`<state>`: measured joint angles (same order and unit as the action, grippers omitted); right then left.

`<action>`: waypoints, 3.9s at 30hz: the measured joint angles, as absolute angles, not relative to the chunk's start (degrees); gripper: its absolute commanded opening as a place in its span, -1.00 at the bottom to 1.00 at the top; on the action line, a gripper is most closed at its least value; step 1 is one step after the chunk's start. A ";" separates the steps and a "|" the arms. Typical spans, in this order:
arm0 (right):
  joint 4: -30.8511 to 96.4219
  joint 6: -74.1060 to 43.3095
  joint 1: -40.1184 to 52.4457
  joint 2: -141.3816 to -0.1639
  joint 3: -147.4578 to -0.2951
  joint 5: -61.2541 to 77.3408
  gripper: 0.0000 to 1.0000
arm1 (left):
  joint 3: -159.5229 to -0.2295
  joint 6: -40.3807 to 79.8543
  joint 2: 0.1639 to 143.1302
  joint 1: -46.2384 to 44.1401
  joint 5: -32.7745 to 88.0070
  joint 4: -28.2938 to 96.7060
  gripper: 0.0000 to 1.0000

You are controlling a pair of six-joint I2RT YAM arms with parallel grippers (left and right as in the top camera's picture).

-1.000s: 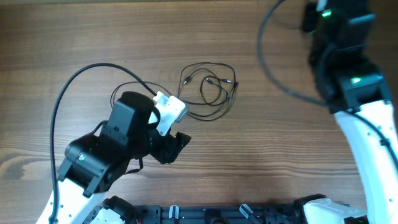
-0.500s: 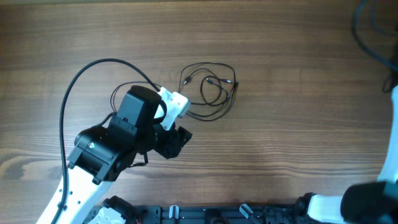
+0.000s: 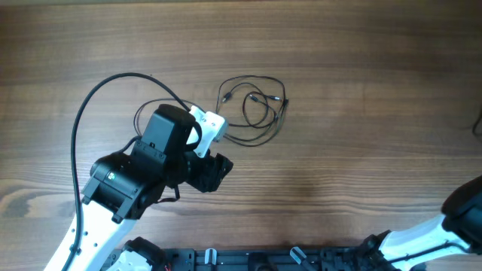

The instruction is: Untangle cables

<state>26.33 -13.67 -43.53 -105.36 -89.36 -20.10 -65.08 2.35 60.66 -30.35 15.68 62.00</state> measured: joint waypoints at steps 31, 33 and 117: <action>45.91 -16.67 -33.04 -107.11 -89.36 20.49 0.99 | -65.08 11.60 60.71 -30.37 6.81 56.47 0.47; 47.97 -12.78 -26.46 -107.22 -89.34 22.00 0.99 | -65.08 15.27 60.71 -30.37 3.33 55.66 0.47; 40.66 -12.84 35.55 -110.19 -73.43 16.45 -0.91 | -65.08 27.68 60.75 1.15 6.15 61.34 0.70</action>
<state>40.66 -12.84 35.55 -110.19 -73.43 16.45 -65.08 27.68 60.75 1.15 6.15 61.34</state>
